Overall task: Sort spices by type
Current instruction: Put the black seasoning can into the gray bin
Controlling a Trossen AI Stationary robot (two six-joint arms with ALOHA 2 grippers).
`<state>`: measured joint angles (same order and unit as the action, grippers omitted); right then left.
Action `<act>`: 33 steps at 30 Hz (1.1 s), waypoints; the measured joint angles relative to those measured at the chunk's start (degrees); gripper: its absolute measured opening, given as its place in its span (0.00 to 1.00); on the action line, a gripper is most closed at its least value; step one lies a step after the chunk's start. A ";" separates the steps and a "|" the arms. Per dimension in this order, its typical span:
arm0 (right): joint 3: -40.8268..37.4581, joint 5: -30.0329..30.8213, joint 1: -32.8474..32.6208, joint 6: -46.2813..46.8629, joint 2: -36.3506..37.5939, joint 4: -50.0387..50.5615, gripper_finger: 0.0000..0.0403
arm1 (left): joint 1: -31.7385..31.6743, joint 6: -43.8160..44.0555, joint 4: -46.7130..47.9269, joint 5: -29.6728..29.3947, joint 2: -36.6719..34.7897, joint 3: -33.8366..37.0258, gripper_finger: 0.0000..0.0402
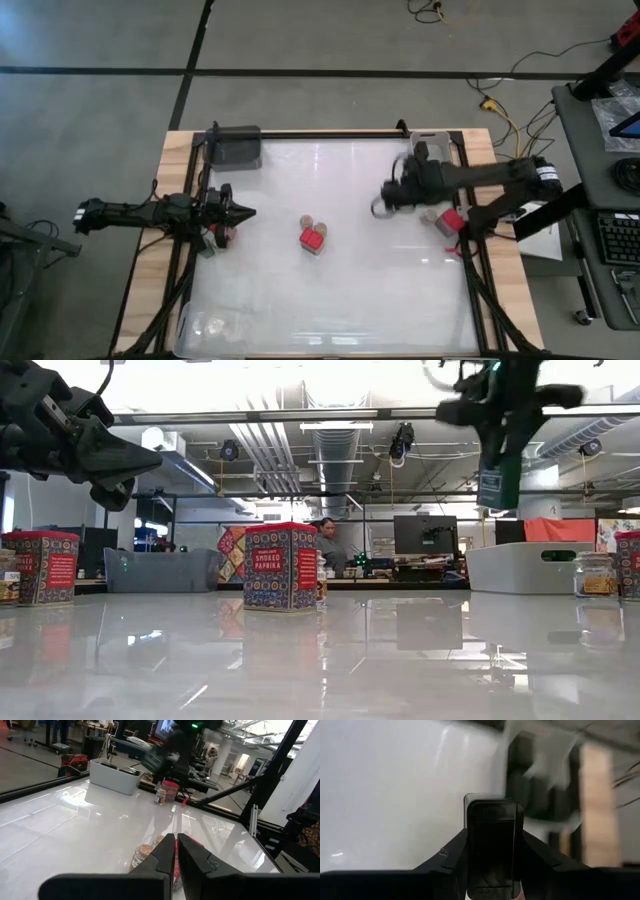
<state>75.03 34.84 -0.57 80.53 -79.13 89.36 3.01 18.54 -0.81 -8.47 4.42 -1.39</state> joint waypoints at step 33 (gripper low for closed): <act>-7.42 -7.27 50.22 -53.12 0.44 -26.86 0.30 | -0.01 -0.02 0.02 0.02 0.14 0.00 0.01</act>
<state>67.62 27.57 49.65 27.41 -78.70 62.51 3.01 18.52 -0.80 -8.45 4.56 -1.39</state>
